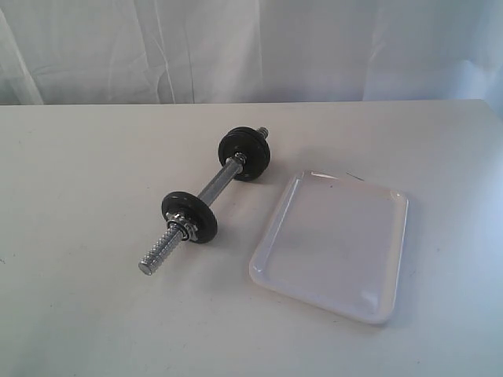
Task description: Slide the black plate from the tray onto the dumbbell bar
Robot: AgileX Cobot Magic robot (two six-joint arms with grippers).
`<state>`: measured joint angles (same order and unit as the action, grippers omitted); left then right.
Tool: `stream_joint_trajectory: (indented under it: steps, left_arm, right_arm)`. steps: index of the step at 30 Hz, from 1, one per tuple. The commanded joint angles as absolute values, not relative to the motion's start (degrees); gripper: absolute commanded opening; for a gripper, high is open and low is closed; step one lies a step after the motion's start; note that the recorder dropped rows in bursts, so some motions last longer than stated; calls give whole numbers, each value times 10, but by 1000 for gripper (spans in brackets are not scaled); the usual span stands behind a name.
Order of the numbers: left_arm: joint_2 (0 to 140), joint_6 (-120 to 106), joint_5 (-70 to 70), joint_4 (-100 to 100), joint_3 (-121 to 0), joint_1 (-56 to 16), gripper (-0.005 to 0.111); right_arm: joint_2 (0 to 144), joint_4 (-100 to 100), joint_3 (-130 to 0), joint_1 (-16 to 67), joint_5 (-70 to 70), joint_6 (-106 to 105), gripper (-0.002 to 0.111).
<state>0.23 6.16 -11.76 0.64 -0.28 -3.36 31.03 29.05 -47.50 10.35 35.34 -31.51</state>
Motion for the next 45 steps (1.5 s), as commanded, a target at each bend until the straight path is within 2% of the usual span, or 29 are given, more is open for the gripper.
stream_joint_trajectory:
  steps: [1, 9, 23, 37, 41, 45]
  left_arm:
    - [0, 60, -120, 10, 0, -36, 0]
    - [0, 60, -120, 10, 0, -36, 0]
    - [0, 60, -120, 10, 0, -36, 0]
    - [0, 60, -120, 10, 0, -36, 0]
    - [0, 60, -119, 10, 0, -36, 0]
    - [0, 60, -118, 10, 0, -36, 0]
  right_arm:
    - [308, 287, -472, 102, 350, -312, 0]
    - [260, 290, -425, 102, 343, -312, 0]
    - [0, 264, -141, 102, 322, -312, 0]
    - [0, 214, -51, 102, 256, -312, 0]
    - [0, 110, 0, 102, 159, -312, 0]
    - [0, 37, 0, 102, 176, -311, 0]
